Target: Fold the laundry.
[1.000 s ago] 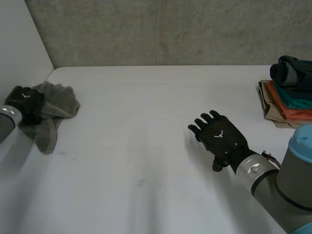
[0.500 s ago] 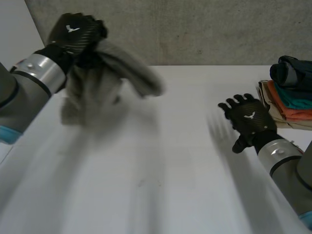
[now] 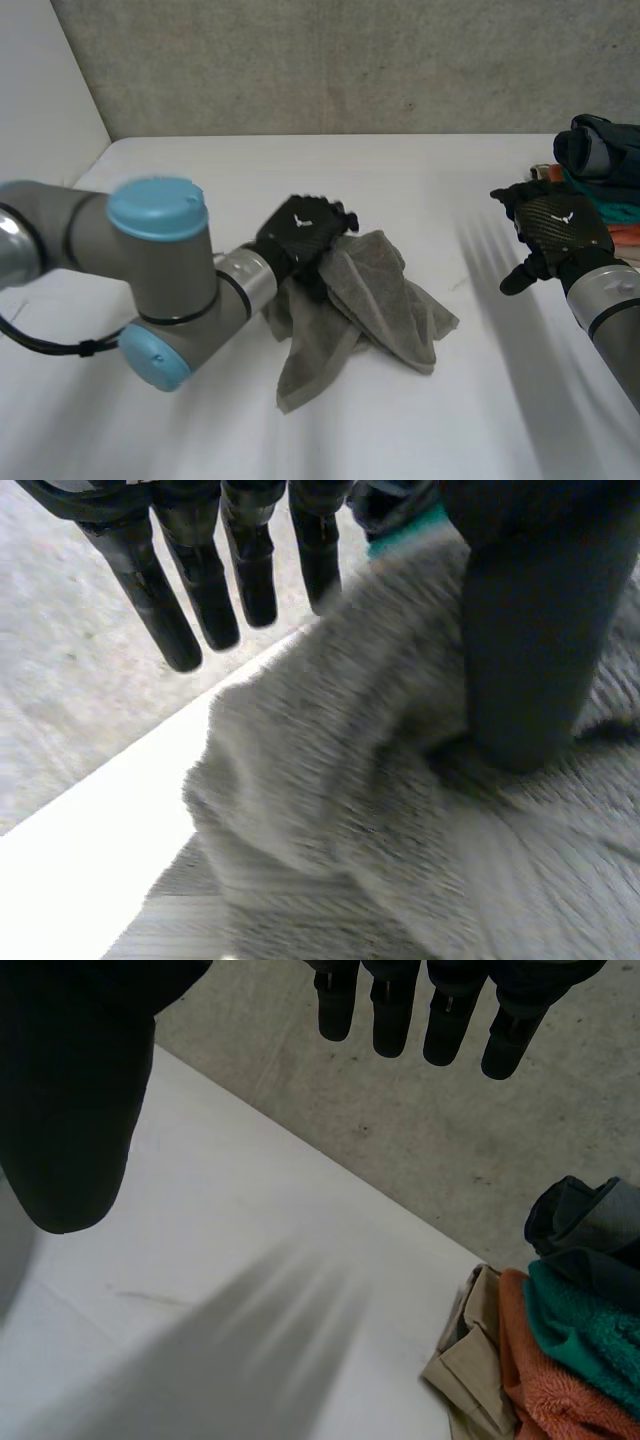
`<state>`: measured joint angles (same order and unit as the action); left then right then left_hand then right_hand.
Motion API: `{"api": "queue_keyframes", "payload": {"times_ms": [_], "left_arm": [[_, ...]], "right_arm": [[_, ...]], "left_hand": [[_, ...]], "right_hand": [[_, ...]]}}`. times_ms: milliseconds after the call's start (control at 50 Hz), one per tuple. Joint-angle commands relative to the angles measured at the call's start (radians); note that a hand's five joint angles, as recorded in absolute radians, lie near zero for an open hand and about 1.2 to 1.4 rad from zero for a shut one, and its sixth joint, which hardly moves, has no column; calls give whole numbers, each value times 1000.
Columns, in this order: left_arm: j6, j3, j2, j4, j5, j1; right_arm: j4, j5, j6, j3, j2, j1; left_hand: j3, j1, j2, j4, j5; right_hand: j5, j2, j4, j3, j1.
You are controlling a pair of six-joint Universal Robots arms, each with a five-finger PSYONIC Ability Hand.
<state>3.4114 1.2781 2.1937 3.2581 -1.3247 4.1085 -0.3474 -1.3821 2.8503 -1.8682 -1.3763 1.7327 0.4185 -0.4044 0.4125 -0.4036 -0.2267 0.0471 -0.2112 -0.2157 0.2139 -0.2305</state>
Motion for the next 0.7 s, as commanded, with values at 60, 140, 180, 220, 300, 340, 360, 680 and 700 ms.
{"api": "queue_keyframes", "payload": {"times_ms": [60,140,180,220,300,340,360,680,700], "left_arm": [[-9,156,-313,-52,-31,44],[-11,220,-394,-46,-21,90],[-7,245,-402,-41,-21,139],[-6,248,-402,-43,-16,171],[0,242,-355,-43,28,254],[12,218,-254,-41,86,295],[20,205,-226,-43,105,303],[46,116,4,-143,249,323],[30,113,9,-143,249,314]], "right_arm": [[180,2,0,37,-30,19],[292,6,6,53,-55,60],[346,9,21,64,-56,108],[369,9,43,70,-58,142],[381,6,106,83,-47,218],[370,6,141,87,-35,266],[363,6,150,92,-23,280],[209,-141,213,317,305,467],[206,-143,213,334,322,478]], "left_hand": [[-244,230,-238,229,227],[-244,230,-238,229,227],[-244,230,-238,229,227],[-244,230,-238,229,227],[-240,226,-234,225,223],[-217,203,-211,202,200],[-217,203,-211,202,200],[-55,41,-49,40,38],[-58,44,-52,43,41]], "right_hand": [[-47,37,41,-39,56],[-47,37,41,-39,56],[-47,37,41,-39,56],[-47,37,41,-39,56],[-47,37,41,-39,56],[-47,37,41,-39,56],[-47,37,41,-39,56],[168,-178,-174,176,-159],[340,-351,-346,348,-331]]}}
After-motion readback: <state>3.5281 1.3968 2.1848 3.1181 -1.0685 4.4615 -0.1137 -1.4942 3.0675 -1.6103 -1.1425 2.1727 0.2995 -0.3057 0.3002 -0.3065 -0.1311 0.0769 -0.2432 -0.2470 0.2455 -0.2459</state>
